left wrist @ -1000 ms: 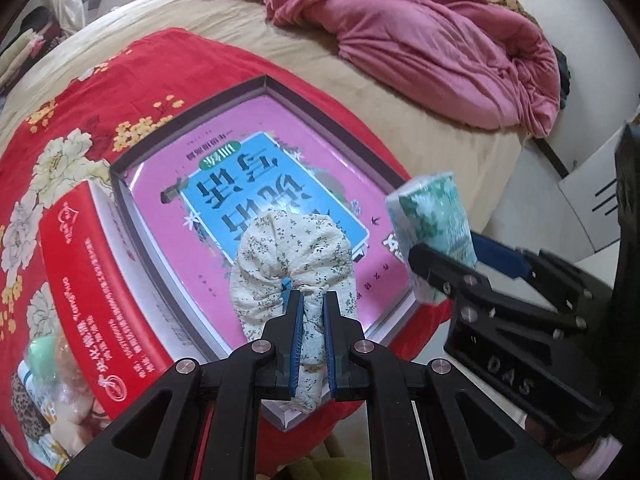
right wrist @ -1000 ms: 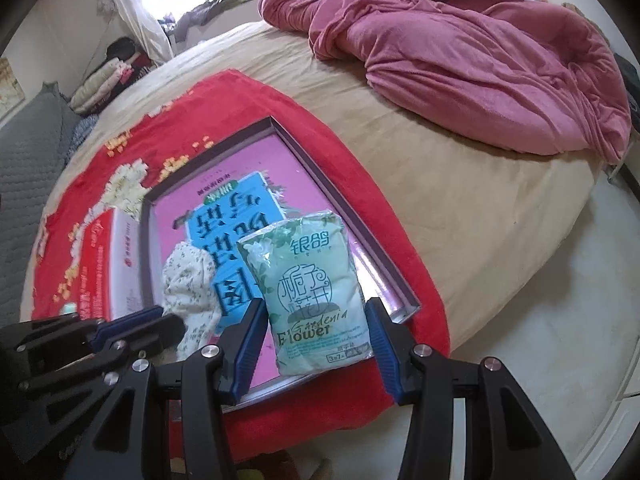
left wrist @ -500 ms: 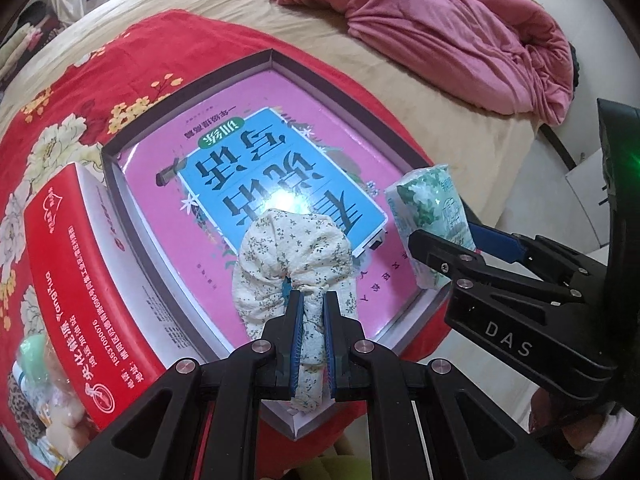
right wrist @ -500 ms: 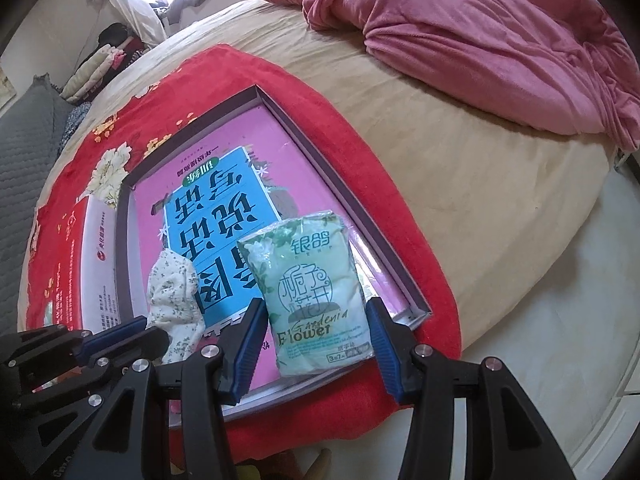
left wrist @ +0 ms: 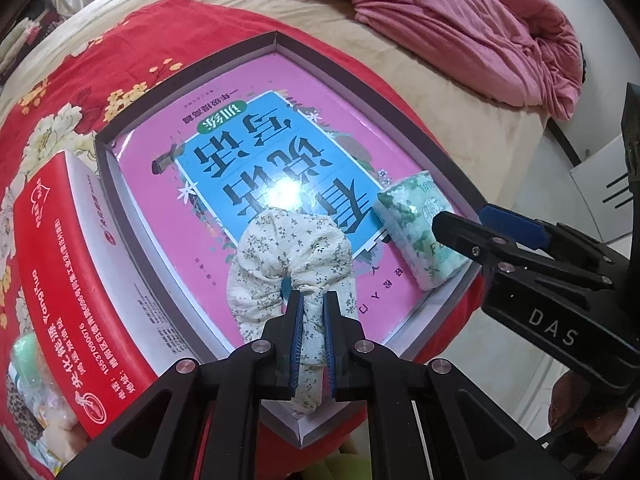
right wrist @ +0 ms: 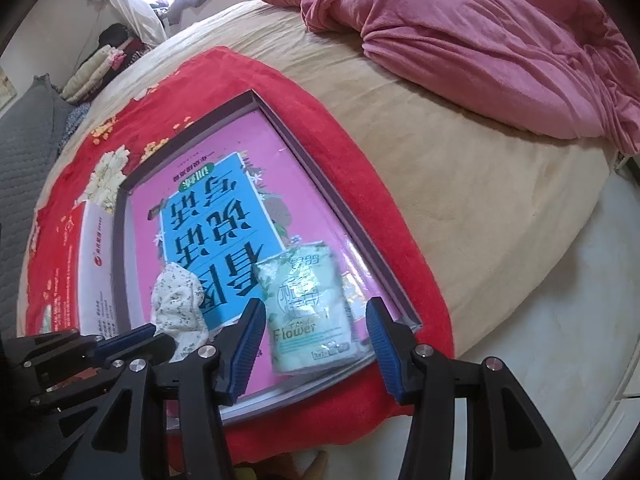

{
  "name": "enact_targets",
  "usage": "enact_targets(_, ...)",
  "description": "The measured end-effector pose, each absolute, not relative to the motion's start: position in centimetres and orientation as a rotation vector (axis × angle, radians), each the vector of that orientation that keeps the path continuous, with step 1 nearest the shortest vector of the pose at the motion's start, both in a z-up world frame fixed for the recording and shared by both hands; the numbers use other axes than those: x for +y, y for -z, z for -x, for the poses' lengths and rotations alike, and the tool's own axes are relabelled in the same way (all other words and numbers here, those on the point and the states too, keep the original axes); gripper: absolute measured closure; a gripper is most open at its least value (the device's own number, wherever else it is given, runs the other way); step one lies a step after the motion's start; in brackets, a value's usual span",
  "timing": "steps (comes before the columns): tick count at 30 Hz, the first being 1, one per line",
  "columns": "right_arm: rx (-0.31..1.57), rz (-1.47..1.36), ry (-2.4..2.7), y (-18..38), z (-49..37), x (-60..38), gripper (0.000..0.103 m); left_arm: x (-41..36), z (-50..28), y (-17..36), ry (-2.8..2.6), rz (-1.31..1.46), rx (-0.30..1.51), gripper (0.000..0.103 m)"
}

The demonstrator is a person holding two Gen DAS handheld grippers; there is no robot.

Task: Organize soft objects
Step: 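Carry the scrunchie and tissue pack with both tools over the pink book box, then lower and release the scrunchie with the left tool while the right tool releases the tissue pack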

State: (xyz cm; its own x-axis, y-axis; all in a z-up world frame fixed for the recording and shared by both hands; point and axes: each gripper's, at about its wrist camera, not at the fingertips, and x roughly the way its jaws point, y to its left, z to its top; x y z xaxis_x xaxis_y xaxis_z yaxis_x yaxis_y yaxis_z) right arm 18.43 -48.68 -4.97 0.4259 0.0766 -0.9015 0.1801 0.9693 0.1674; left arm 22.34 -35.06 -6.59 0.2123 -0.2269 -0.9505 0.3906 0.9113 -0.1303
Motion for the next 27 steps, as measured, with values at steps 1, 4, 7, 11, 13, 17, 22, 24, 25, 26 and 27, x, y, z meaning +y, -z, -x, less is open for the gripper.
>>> enact_targets(1,1.126,-0.266,0.064,4.8,-18.3,-48.9,0.051,-35.1,-22.3,6.6,0.431,-0.149,1.29,0.093)
enact_targets(4,1.111,-0.285,0.074,4.3,-18.0,-49.4,0.051,-35.2,-22.1,6.6,0.436,-0.154,1.299,0.093)
enact_targets(7,1.1,-0.294,0.082,3.8,-17.6,-49.9,0.05,-35.2,-22.0,6.8,0.444,-0.148,1.312,0.093)
enact_targets(11,1.085,-0.312,0.094,3.1,-17.2,-50.4,0.047,-35.2,-21.6,6.8,0.446,-0.15,1.32,0.09)
enact_targets(13,1.082,-0.309,0.098,2.9,-17.0,-50.4,0.047,-35.2,-21.4,6.7,0.446,-0.145,1.322,0.087)
enact_targets(17,1.07,-0.31,0.097,2.2,-16.6,-50.4,0.046,-35.0,-21.1,6.2,0.447,-0.133,1.315,0.079)
enact_targets(22,1.052,-0.305,0.094,1.2,-16.2,-50.1,0.046,-34.5,-20.6,5.3,0.446,-0.12,1.298,0.07)
enact_targets(24,1.047,-0.298,0.09,0.8,-16.1,-49.8,0.046,-34.3,-20.3,4.8,0.447,-0.113,1.284,0.066)
enact_targets(25,1.044,-0.295,0.091,0.6,-16.0,-49.8,0.045,-34.2,-20.1,4.5,0.447,-0.114,1.275,0.064)
enact_targets(26,1.04,-0.293,0.092,0.4,-15.9,-49.7,0.045,-34.1,-20.0,4.1,0.445,-0.115,1.266,0.059)
enact_targets(27,1.037,-0.296,0.09,0.2,-15.8,-49.7,0.043,-33.9,-19.8,3.8,0.443,-0.113,1.256,0.057)
